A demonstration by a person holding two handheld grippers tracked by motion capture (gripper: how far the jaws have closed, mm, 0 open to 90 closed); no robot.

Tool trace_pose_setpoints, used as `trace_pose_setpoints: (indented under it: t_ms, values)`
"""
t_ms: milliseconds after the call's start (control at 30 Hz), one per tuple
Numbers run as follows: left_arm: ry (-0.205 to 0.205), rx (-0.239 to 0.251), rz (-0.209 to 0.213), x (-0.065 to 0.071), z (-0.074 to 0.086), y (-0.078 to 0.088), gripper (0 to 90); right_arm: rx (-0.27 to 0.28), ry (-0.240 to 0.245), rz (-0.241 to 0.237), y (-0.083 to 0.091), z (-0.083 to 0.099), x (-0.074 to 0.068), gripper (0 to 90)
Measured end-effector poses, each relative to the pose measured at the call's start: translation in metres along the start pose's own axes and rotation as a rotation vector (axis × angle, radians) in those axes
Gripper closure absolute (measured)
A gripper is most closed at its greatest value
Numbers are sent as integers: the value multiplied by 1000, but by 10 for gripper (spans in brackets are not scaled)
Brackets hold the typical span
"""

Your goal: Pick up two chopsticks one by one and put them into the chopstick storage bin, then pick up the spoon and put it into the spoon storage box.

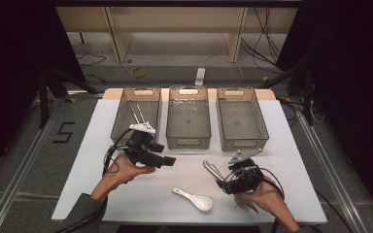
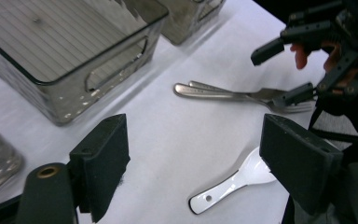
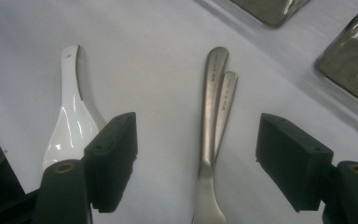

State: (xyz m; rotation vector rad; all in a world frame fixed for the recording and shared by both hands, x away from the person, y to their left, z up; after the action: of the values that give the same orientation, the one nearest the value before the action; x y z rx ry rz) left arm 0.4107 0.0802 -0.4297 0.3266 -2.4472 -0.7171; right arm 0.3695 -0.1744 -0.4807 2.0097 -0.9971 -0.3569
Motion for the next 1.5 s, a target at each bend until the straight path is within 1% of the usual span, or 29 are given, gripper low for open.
trace_pose_setpoints:
  t_ms: [67, 167, 200, 267, 300, 333, 367, 400, 500, 533, 567, 600, 633, 667, 767, 800, 867, 933, 1033, 1133, 1233, 1267, 1333, 1433, 1467, 1500]
  values:
    - [-20, -23, 1, 2, 2, -4, 228, 1, 0, -2, -1, 1, 2, 300]
    - [-35, -47, 13, 7, 6, -12, 230, -3, -6, -9, -2, 2, 3, 300]
    - [-40, -61, 18, 8, 8, -15, 230, -3, -6, -9, -2, 2, 3, 300]
    - [-54, -96, 13, 10, 13, -21, 230, -2, -7, -12, -3, 3, 3, 300]
    - [-71, -125, 9, 12, 17, -26, 230, -2, -4, -13, -3, 3, 3, 300]
    - [-71, -125, 9, 12, 17, -26, 230, -2, -4, -13, -3, 3, 3, 300]
    - [-78, -138, 9, 13, 19, -28, 230, -1, -2, -13, -3, 3, 3, 300]
    - [-95, -160, 13, 15, 21, -33, 230, -1, -2, -14, -3, 3, 3, 300]
    - [-116, -189, 17, 19, 25, -39, 230, -2, -1, -12, -3, 3, 3, 300]
    - [-116, -189, 17, 19, 25, -39, 230, -3, -2, -12, -3, 3, 3, 300]
    - [-122, -200, 19, 20, 27, -41, 230, -3, -2, -12, -3, 3, 3, 300]
    - [-131, -212, 18, 20, 28, -43, 230, -3, -1, -11, -3, 3, 3, 300]
    - [-140, -234, 17, 22, 31, -47, 230, -3, -1, -10, -3, 3, 3, 301]
    - [-140, -234, 17, 22, 31, -47, 230, -3, -1, -10, -3, 3, 3, 301]
    - [-151, -268, 21, 24, 36, -52, 230, -2, -2, -10, -3, 3, 4, 300]
    - [-162, -289, 18, 24, 38, -54, 230, -2, -1, -10, -3, 3, 3, 300]
    - [-164, -296, 15, 25, 39, -56, 230, -3, 0, -11, -3, 3, 3, 300]
    - [-176, -315, 19, 25, 41, -59, 230, -4, -2, -11, -3, 3, 3, 300]
    - [-195, -339, 13, 25, 43, -63, 230, -10, -9, -17, -3, 4, 4, 300]
    - [-197, -348, 18, 25, 45, -67, 230, -10, -10, -17, -4, 5, 4, 300]
    - [-219, -370, 17, 25, 48, -71, 230, -9, -5, -13, -3, 5, 5, 300]
    - [-230, -381, 28, 26, 51, -74, 231, -9, -5, -12, -2, 5, 5, 301]
    - [-230, -383, 32, 27, 52, -76, 232, -6, -3, -10, -3, 5, 5, 300]
    - [-245, -404, 42, 27, 54, -79, 236, -13, -6, -11, -3, 5, 4, 301]
    - [-249, -412, 40, 27, 55, -81, 240, -11, 2, -8, -3, 5, 4, 301]
    - [-265, -427, 39, 28, 56, -84, 242, -8, 6, -8, -3, 5, 3, 301]
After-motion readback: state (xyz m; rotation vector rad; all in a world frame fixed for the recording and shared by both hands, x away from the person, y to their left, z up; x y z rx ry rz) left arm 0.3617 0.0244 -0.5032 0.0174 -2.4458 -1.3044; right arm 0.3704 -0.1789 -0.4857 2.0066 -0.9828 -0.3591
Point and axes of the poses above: each handheld gripper's, and its own axes: y roughly backward along the jaws, z roughly out of its underside, x roughly to its right, the point moved 6 cm from there along -y, roughly forward along the jaws, and after that the axes turned 12 degrees about z, right-handed, at the moved point
